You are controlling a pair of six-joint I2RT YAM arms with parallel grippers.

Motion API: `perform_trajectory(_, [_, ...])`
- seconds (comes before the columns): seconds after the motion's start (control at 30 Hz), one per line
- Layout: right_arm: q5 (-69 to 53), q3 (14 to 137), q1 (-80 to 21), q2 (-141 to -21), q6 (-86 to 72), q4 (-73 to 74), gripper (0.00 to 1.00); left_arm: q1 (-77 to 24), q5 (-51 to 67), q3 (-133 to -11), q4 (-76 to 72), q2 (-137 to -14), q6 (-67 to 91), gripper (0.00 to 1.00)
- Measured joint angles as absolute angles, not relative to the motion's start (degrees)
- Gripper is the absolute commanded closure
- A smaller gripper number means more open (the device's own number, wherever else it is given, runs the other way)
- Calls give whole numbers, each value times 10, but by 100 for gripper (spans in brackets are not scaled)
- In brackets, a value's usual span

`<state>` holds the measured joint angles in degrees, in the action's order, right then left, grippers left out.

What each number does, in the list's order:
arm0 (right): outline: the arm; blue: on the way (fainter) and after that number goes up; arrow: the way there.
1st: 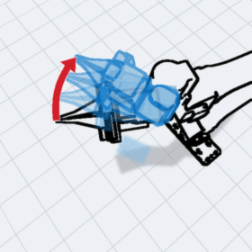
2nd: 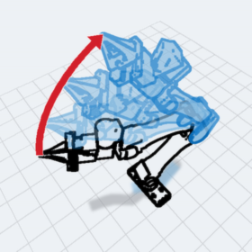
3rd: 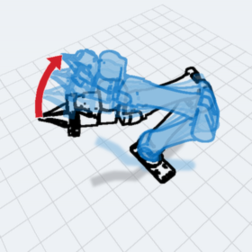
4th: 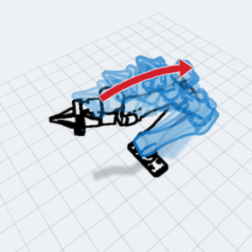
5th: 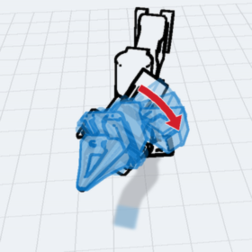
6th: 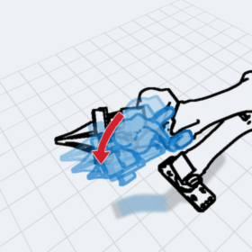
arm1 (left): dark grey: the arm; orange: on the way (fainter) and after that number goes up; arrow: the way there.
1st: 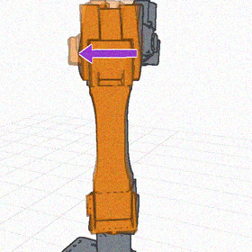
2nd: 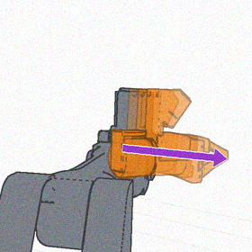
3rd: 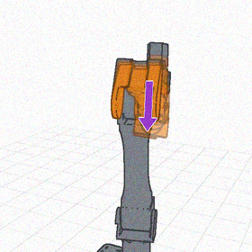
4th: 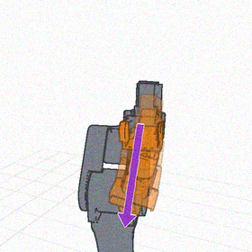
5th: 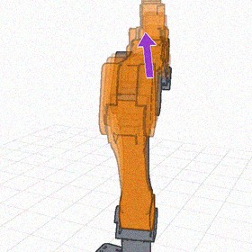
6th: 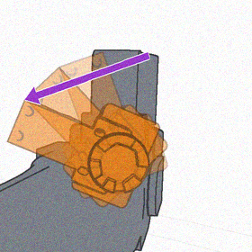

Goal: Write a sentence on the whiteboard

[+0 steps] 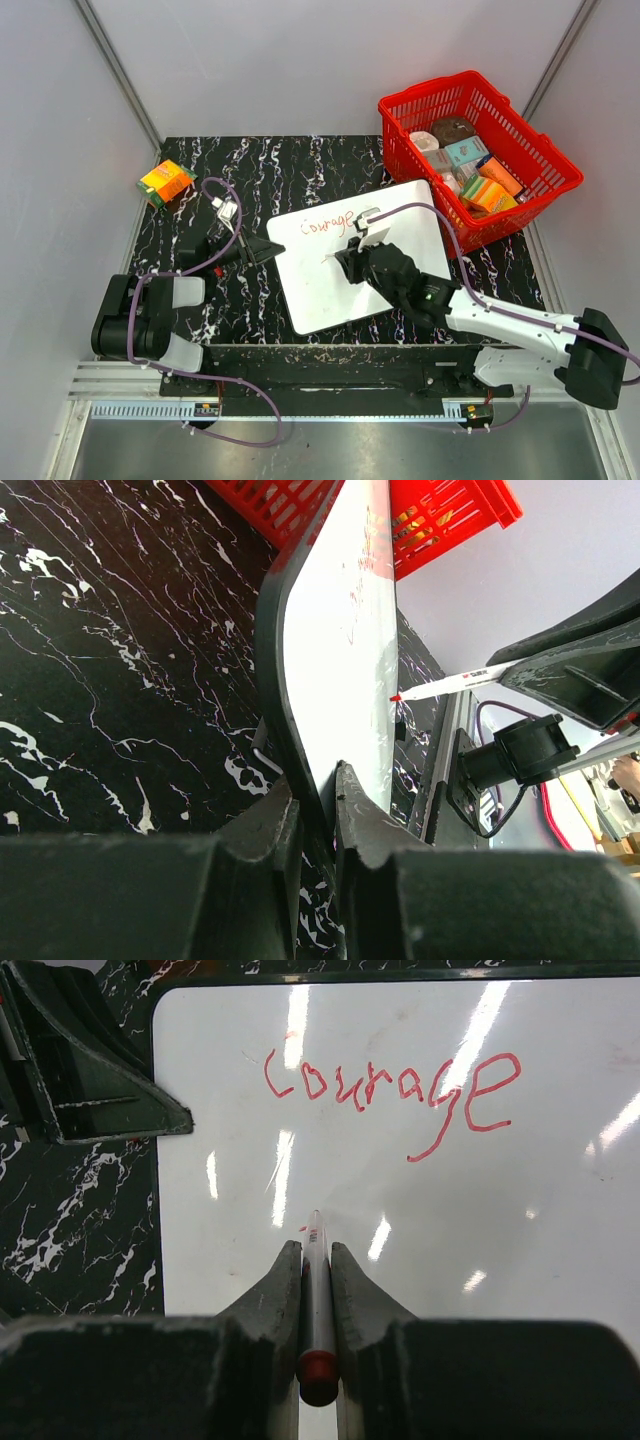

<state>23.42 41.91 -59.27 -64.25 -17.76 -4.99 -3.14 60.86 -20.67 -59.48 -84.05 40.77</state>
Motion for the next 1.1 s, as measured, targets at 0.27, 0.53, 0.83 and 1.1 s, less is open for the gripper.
perform_trajectory(0.27, [234,429,-593,-680,-169,-57,100,-31,607,-207,-592,-841,407,100])
perform_trajectory(0.53, [233,429,-593,-679,-169,-57,100,-32,607,-207,-592,-840,407,100])
perform_trajectory(0.83, [230,428,-593,-672,-172,-41,100,-32,607,-207,-591,-839,407,100])
perform_trajectory(1.1, [228,427,-593,-670,-177,-36,100,-32,606,-207,-590,-839,406,100])
